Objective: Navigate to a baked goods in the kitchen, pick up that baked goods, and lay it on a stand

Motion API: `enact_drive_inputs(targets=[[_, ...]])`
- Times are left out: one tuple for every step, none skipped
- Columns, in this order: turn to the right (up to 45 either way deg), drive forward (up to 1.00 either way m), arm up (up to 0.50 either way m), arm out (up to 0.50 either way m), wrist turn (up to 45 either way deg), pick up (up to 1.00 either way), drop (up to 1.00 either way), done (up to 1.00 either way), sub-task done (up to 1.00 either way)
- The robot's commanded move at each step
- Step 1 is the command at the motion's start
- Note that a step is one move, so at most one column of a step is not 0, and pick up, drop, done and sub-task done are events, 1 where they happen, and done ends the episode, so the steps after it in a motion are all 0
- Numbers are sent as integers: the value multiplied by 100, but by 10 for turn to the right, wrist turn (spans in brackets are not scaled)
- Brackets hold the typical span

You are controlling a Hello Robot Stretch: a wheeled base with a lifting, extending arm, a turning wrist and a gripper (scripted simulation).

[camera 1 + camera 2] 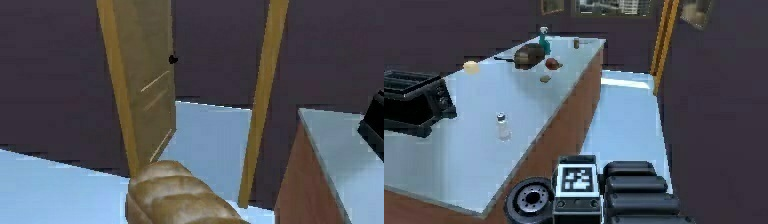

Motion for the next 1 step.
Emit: enact_drive_inputs(targets=[[0,75,0,0,0,0,0,0,0]])
